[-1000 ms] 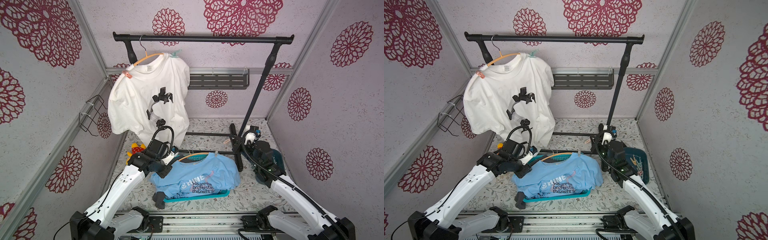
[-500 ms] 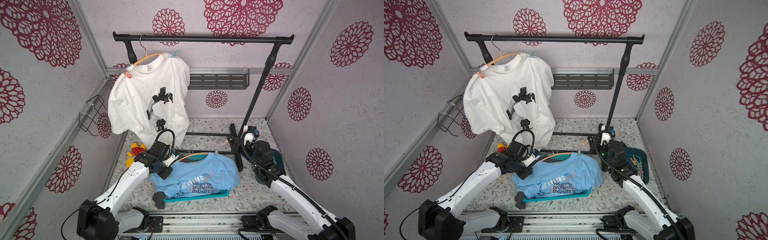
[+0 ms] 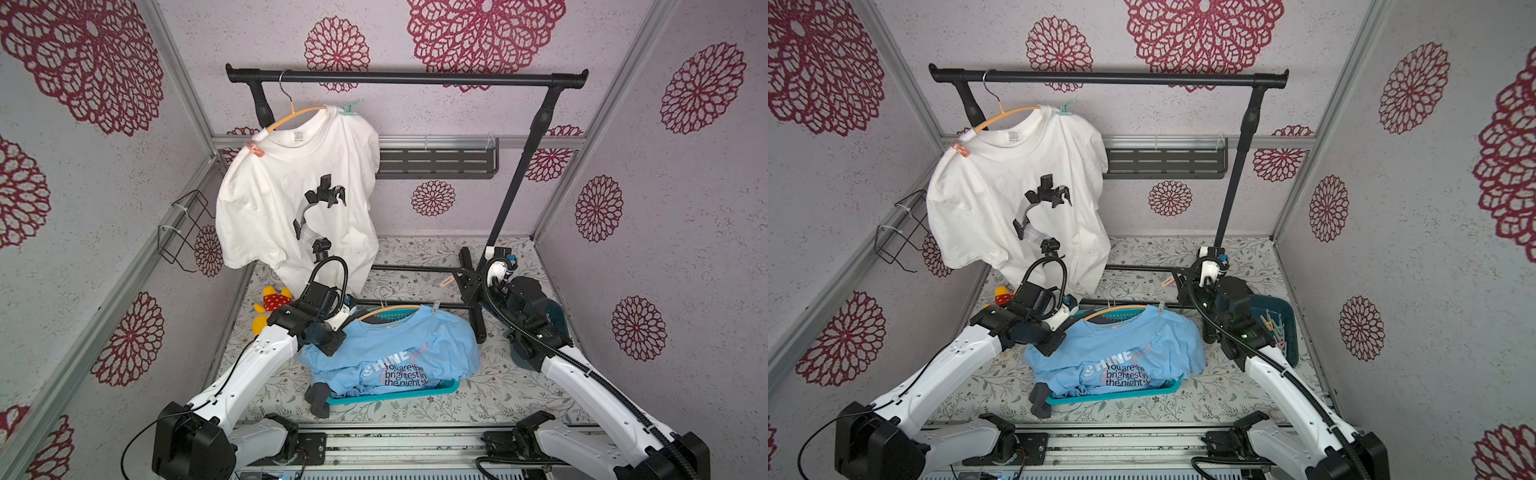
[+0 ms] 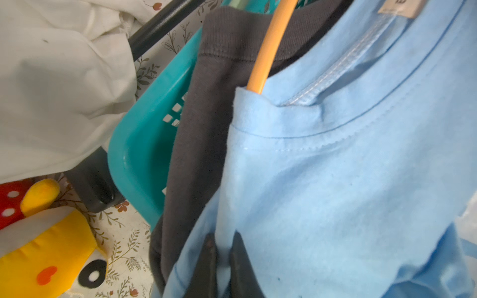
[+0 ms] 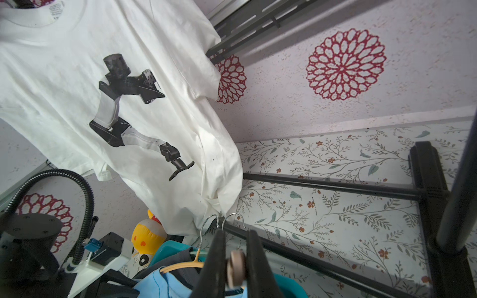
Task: Use clothespins to secure the t-shirt on both sides of the hanger
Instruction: Pick up the hanger from the basket.
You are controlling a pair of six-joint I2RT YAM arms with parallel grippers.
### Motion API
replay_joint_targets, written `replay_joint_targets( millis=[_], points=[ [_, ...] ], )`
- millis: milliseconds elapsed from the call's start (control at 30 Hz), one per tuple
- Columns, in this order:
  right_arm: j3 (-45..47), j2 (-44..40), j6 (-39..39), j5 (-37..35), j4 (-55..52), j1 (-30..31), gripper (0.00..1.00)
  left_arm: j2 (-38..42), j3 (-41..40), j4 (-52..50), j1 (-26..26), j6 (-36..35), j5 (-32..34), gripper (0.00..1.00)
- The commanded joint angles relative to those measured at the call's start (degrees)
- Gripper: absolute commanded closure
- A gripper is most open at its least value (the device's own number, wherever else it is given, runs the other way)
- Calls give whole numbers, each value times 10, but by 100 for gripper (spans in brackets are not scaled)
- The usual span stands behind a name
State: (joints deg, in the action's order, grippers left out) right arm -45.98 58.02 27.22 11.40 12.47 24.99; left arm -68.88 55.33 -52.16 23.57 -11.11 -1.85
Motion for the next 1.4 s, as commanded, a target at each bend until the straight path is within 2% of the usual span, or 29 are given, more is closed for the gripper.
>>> replay_joint_targets(
  millis=[0, 167, 300, 533, 667, 767, 1000, 1367],
  points=[
    [-42, -4, -80, 58, 11, 6, 100, 27, 20, 38, -3, 2, 28, 100],
    [-84, -6, -165, 106, -24, 12, 100, 47, 56, 37, 6, -27, 46, 100],
    [-112, -9, -193, 138, -34, 15, 100, 59, 76, 61, 32, -82, 53, 100],
    [-200, 17, -202, 156, -84, 18, 100, 62, 98, 125, 105, -199, 101, 100],
    [-275, 52, -199, 182, -148, 19, 100, 65, 99, 187, 133, -255, 159, 100],
    [-337, 89, -205, 205, -215, 23, 100, 69, 100, 220, 146, -297, 170, 100],
    [-481, 199, -230, 225, -369, 48, 100, 89, 61, 318, 180, -401, 168, 100],
    [-511, 254, -235, 225, -366, 115, 100, 111, 1, 400, 189, -482, 124, 100]
  ],
)
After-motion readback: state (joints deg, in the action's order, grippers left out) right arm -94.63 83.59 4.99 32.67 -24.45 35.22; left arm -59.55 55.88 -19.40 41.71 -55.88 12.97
